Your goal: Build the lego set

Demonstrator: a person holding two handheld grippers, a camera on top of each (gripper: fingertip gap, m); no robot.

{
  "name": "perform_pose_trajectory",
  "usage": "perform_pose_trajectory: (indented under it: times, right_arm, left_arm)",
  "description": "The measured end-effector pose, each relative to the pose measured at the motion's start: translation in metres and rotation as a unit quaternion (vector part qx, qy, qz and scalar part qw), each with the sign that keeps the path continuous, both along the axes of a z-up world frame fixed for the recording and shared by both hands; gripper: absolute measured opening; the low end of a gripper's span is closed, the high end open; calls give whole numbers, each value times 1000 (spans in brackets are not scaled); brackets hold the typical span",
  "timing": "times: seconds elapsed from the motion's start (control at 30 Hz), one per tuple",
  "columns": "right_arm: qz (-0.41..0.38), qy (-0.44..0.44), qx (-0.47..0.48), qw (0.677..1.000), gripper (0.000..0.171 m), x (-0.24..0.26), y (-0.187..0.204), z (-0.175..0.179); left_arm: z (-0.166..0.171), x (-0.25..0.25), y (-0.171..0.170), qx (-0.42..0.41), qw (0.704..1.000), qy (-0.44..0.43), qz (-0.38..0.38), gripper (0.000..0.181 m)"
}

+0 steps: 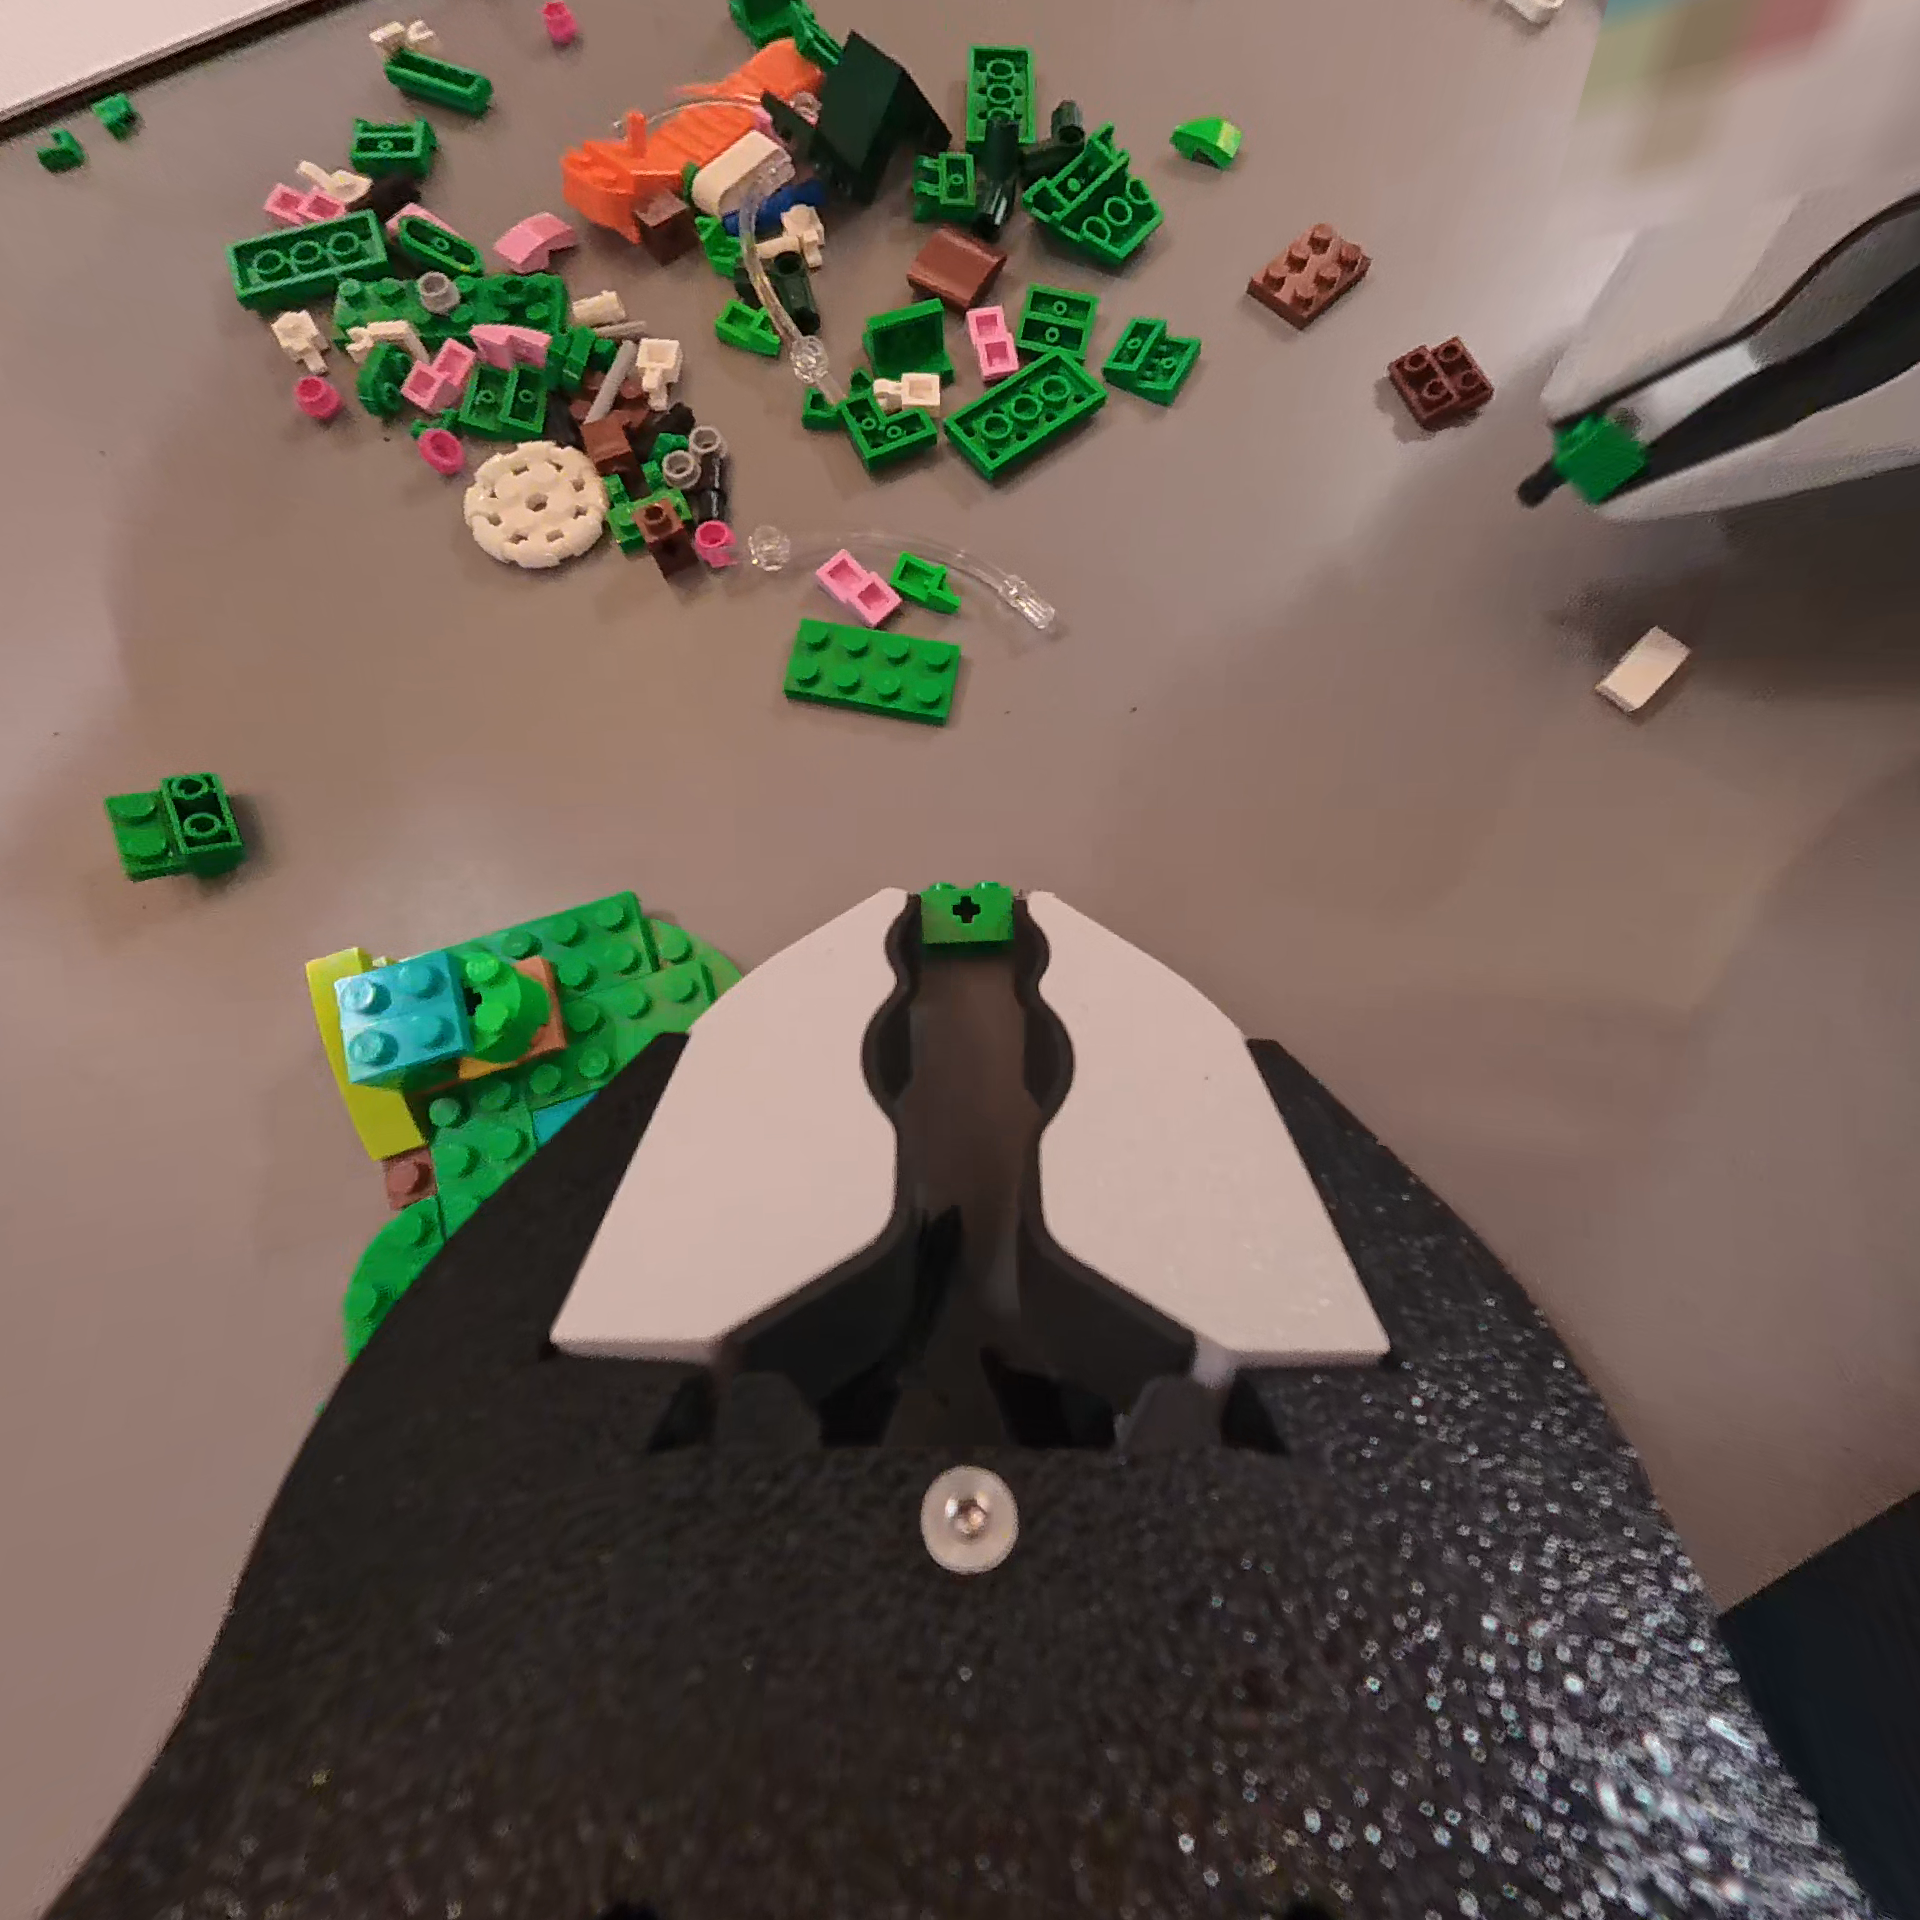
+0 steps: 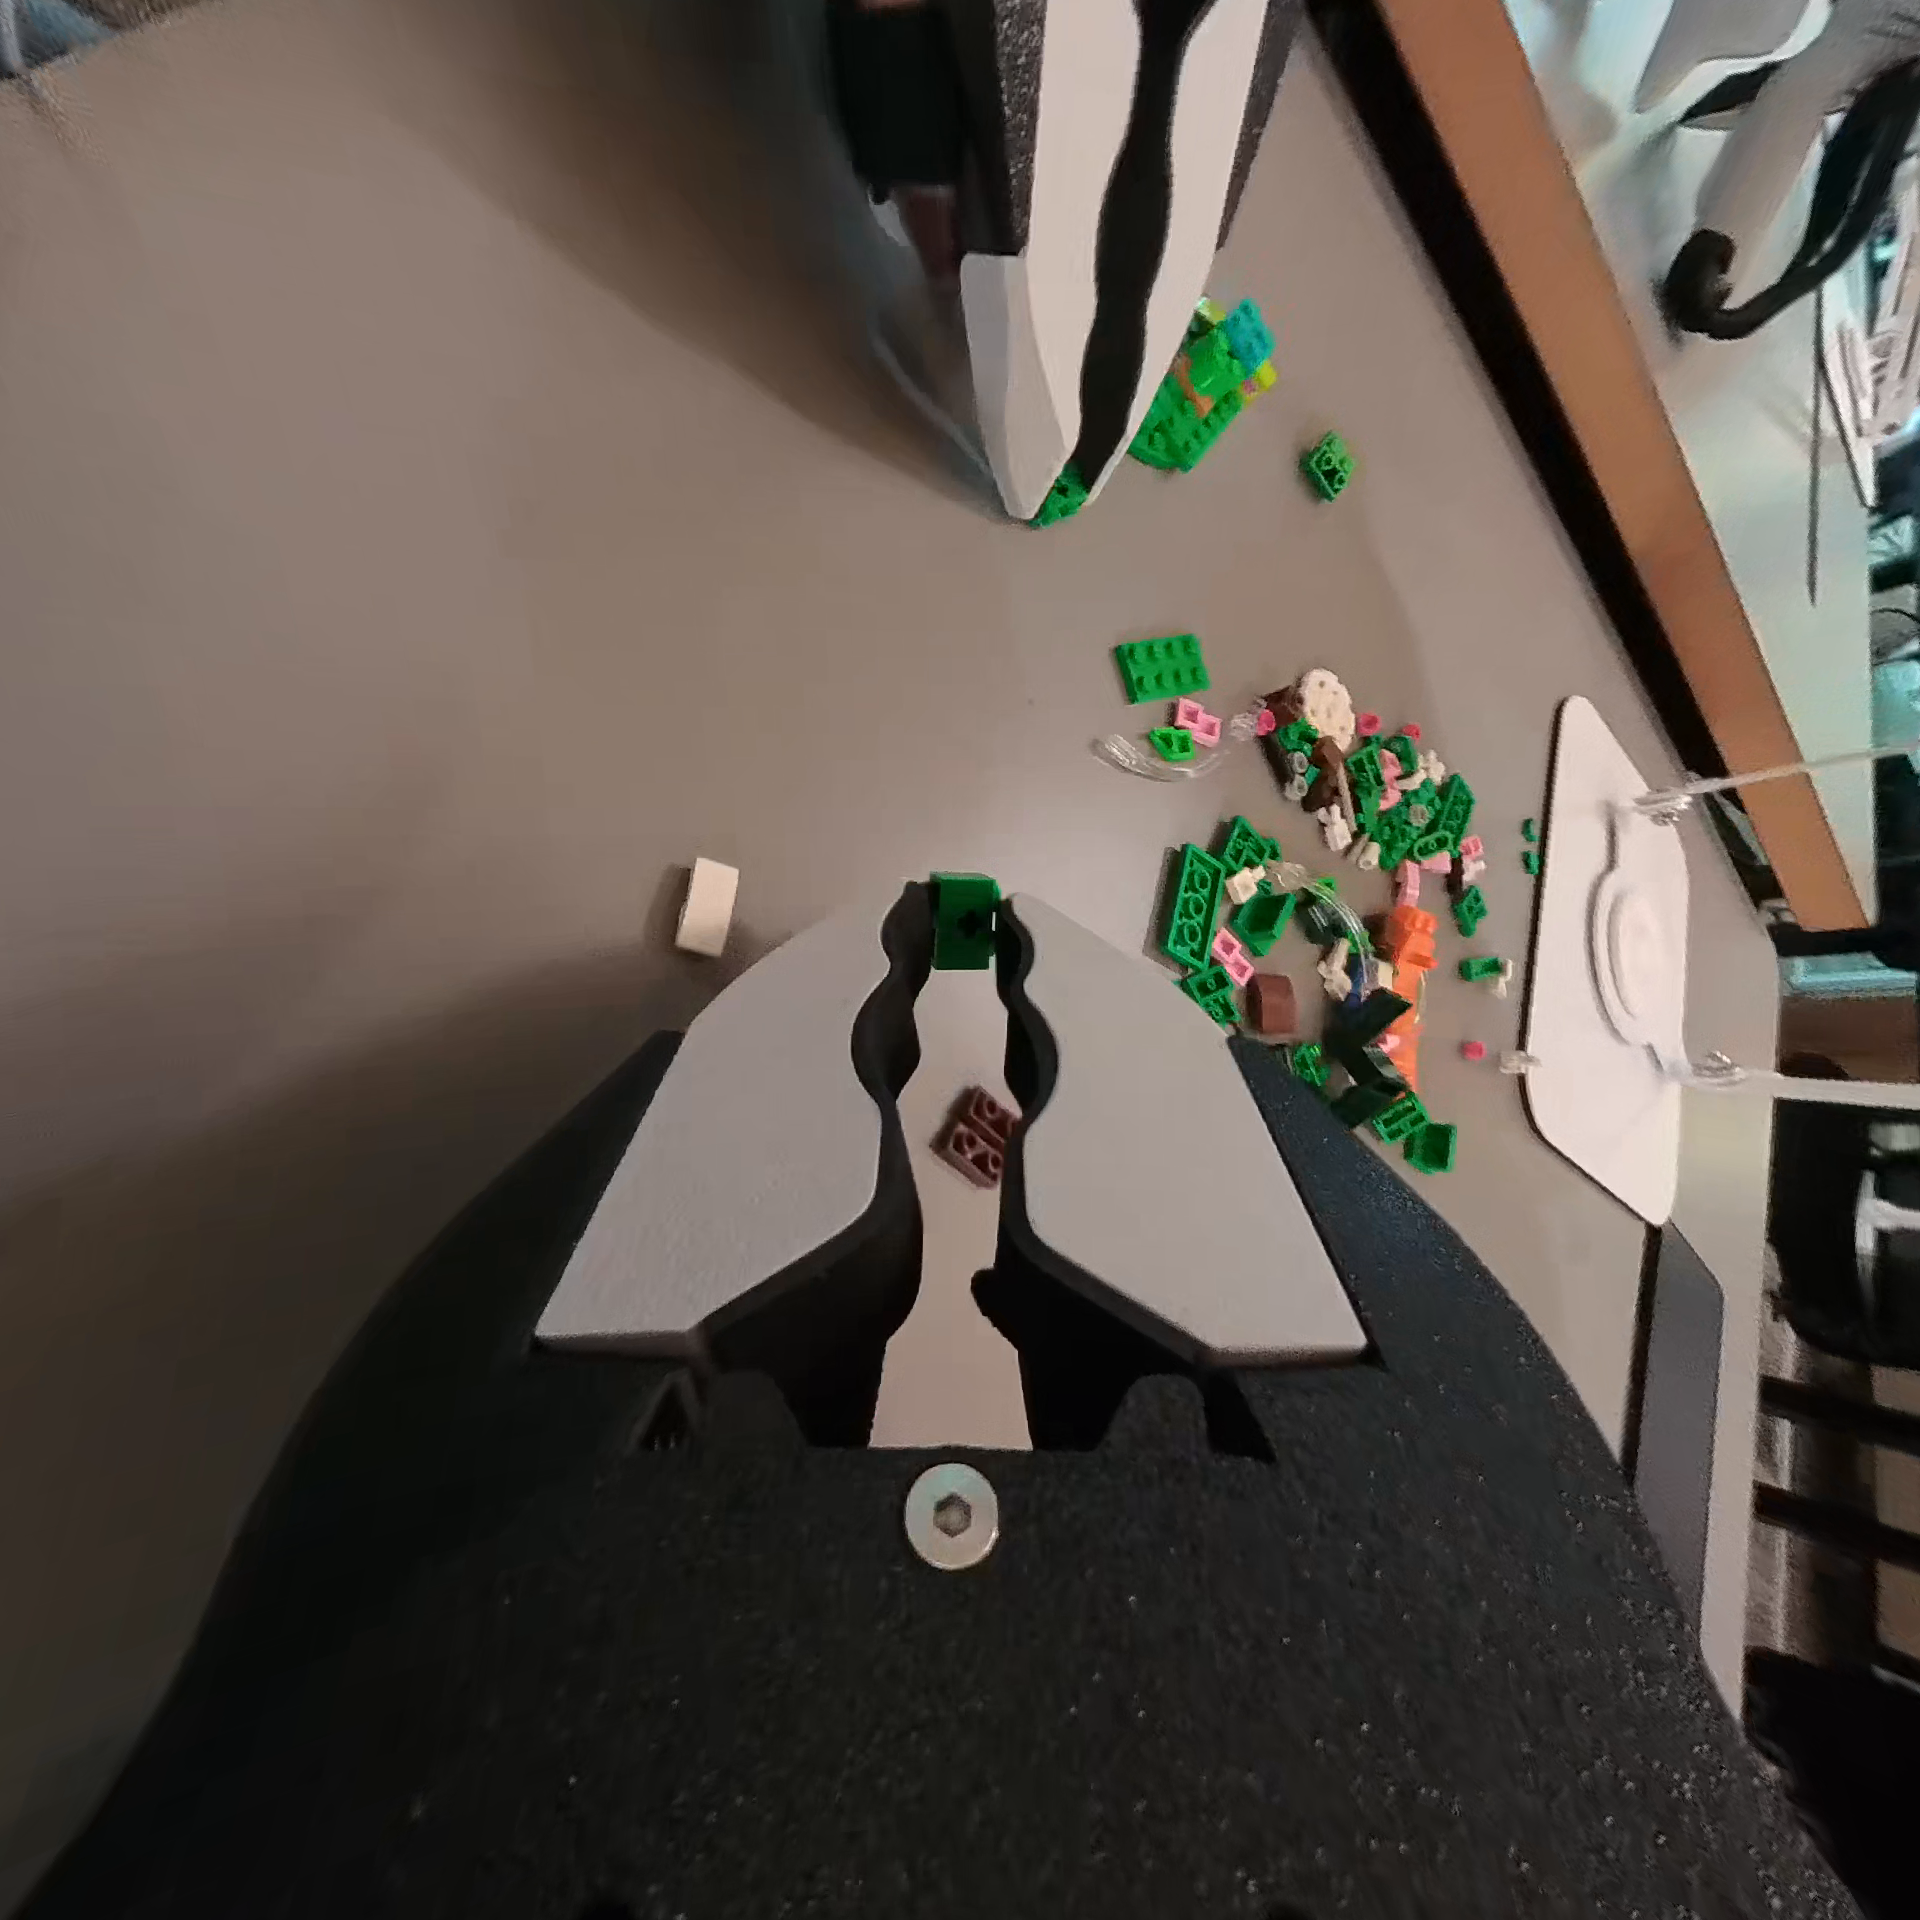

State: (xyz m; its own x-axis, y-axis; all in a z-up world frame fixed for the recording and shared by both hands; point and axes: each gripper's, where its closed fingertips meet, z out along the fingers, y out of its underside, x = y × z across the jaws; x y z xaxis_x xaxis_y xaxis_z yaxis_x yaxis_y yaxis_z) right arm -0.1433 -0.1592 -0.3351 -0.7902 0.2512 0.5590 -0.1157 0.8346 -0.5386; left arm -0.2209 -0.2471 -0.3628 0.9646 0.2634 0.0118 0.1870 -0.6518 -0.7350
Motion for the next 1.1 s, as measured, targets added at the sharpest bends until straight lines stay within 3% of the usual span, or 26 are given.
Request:
perform_pose_trajectory:
  times: [0.73, 1.1]
  right_arm:
    - [41, 58, 171, 983, 11, -25, -6, -21]
    - [14, 39, 61, 997, 11, -29, -12, 6]
  left_arm:
    - [30, -1, -3, 71, 994, 87, 2, 16]
    - [38, 0, 3, 97, 992, 84, 6, 16]
